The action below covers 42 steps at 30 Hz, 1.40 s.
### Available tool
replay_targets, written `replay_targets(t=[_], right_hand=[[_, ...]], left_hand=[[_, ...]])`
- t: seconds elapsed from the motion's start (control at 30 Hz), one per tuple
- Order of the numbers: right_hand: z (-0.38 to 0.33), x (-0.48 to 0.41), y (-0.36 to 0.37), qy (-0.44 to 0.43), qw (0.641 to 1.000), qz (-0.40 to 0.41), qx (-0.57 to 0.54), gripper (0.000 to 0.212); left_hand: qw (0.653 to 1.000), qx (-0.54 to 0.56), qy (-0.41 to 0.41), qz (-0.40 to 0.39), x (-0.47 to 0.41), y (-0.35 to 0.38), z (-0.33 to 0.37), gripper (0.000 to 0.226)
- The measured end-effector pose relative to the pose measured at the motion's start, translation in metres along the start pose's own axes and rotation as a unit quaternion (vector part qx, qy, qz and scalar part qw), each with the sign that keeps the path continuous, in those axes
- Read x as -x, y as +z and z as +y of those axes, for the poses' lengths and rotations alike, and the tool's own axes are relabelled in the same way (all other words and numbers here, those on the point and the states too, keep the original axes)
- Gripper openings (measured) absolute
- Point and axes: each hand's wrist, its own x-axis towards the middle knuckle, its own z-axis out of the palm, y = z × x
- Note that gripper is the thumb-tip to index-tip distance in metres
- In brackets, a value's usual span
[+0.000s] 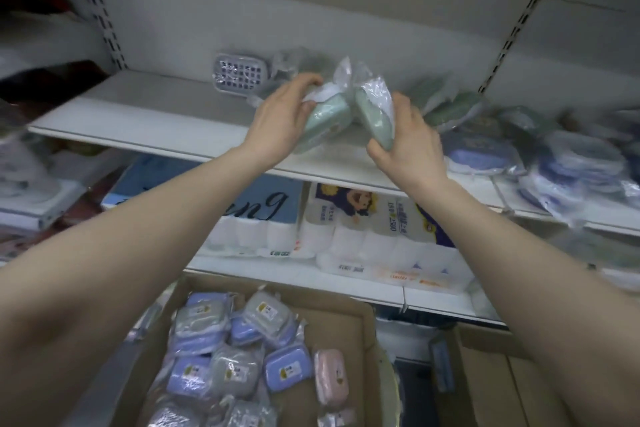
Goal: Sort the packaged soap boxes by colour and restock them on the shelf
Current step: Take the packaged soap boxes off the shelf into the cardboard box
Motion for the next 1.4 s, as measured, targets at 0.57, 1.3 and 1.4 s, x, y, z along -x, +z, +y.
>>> replay_targets(t=[0.57, 1.3, 1.4], right_hand=[[-0.048, 0.167, 0.113, 0.16, 0.911, -0.186, -0.332, 0.06], [0.072, 0.307, 0.381, 0.528, 0.666, -0.406, -0.336, 0.037], [0.075, 0.305, 0.392, 0.451, 0.733, -0.446, -0.247, 0.04]], left_hand=[[0.941, 0.127, -0.301, -0.094, 0.218, -0.006, -0.078, 0.073], [0.853, -0.074, -0.344, -0.387, 0.416, 0.172, -0.193, 0.065], [0.891, -0.144, -0.246, -0.354, 0.418, 0.186, -0.211, 0.058]])
